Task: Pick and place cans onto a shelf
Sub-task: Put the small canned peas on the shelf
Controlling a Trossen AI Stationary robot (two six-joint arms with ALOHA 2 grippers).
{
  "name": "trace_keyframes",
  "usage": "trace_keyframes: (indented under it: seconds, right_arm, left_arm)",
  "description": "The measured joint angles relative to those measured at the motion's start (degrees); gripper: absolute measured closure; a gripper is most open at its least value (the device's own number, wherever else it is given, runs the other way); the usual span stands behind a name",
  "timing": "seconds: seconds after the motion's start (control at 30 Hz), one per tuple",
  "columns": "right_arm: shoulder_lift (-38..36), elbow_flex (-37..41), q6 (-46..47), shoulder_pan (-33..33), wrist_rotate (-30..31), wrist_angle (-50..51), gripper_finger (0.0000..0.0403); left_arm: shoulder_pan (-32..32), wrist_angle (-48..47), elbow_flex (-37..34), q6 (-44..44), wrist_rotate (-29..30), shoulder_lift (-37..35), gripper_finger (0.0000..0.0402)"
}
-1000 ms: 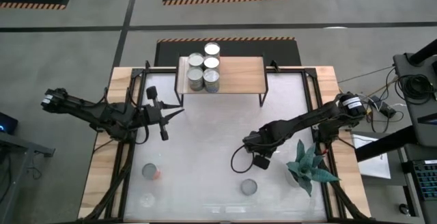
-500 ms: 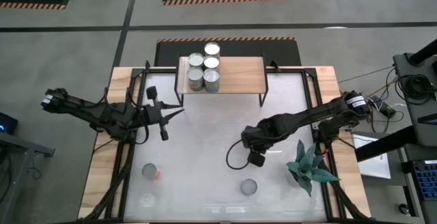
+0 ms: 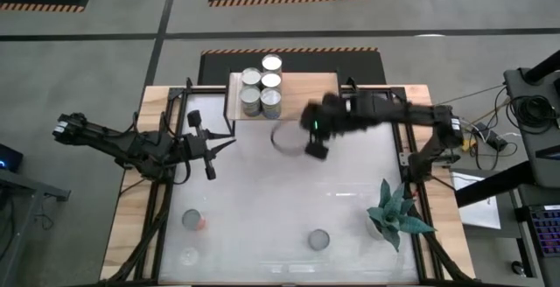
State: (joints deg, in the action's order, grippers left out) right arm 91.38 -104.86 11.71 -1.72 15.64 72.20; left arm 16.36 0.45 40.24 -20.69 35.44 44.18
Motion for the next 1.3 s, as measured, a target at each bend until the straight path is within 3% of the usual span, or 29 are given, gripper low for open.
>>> trace_keyframes:
  seconds: [0.27,0.5,0.77,1.3]
  right_arm:
    - [7.67,-12.86,-16.11,-17.1,-0.61,3.58,0.0394]
    - [16.35,-21.88,-21.81,-28.3,-4.03,9.37,0.0394]
    - [22.33,-28.36,-26.03,-31.68,-4.13,13.0,0.0394]
    - [24.01,-28.26,-28.37,-32.45,-4.11,12.71,0.0394]
  left_arm:
    - [0.0,-0.02,0.01,0.0,-0.02,0.0,0.0365]
    - [0.0,-0.02,0.01,-0.72,-0.02,0.0,0.0365]
    - [0.0,-0.07,0.01,-1.09,-0.02,0.0,0.0365]
    - [0.0,-0.15,0.01,-1.55,-0.02,0.0,0.0365]
